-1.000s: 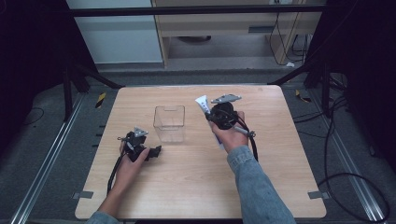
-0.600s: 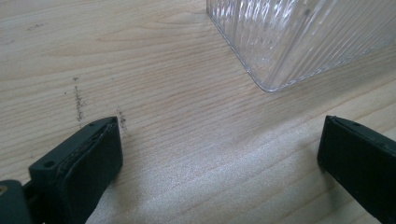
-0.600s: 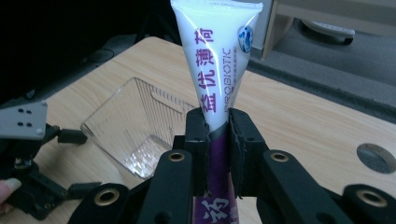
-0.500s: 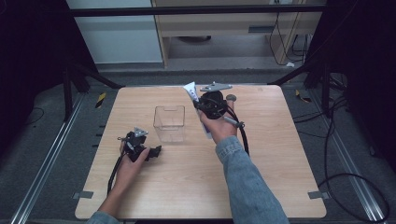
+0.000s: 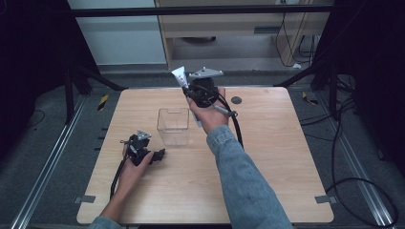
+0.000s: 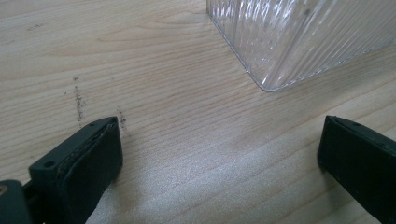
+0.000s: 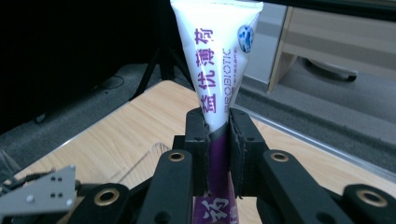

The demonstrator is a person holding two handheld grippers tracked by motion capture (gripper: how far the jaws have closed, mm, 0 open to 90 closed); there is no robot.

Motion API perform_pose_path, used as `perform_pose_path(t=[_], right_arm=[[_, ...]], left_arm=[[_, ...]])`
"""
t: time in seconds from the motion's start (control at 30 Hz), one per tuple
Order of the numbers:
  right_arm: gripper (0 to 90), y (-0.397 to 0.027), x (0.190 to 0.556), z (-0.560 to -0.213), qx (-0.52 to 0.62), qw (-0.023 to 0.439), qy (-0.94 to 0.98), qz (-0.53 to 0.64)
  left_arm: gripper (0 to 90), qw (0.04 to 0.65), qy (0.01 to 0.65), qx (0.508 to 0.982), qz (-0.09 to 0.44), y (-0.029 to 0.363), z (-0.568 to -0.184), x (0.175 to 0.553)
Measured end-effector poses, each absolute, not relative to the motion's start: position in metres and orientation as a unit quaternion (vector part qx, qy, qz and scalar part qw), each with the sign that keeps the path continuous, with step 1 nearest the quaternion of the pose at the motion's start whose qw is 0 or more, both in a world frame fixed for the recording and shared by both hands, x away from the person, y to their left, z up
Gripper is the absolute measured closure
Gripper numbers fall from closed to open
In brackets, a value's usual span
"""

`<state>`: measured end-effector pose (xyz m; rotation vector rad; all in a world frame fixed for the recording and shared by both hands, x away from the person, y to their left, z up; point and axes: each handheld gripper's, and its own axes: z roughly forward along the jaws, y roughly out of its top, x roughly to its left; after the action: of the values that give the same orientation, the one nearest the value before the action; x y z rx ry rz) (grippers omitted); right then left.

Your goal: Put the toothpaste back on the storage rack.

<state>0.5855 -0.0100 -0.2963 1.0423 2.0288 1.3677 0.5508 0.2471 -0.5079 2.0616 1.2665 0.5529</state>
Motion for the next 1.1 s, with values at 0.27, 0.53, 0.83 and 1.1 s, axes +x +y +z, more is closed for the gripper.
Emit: perform_pose_path(t=[0.27,0.53,0.83,1.1], right_arm=[[79.2,0.006,0.595,-0.281,0.367,0.251,0.732,0.516],[79.2,0.021,0.611,-0.278,0.367,0.250,0.727,0.524],[79.1,0.030,0.622,-0.281,0.369,0.239,0.720,0.536],[79.1,0.037,0.631,-0.288,0.375,0.238,0.708,0.549]], left_arm=[[0.0,0.323,0.489,0.782,0.213,0.246,-0.508,0.549],[0.0,0.322,0.493,0.779,0.215,0.246,-0.508,0.547],[0.0,0.320,0.497,0.777,0.216,0.246,-0.508,0.546],[0.0,0.320,0.500,0.775,0.217,0.246,-0.508,0.545]])
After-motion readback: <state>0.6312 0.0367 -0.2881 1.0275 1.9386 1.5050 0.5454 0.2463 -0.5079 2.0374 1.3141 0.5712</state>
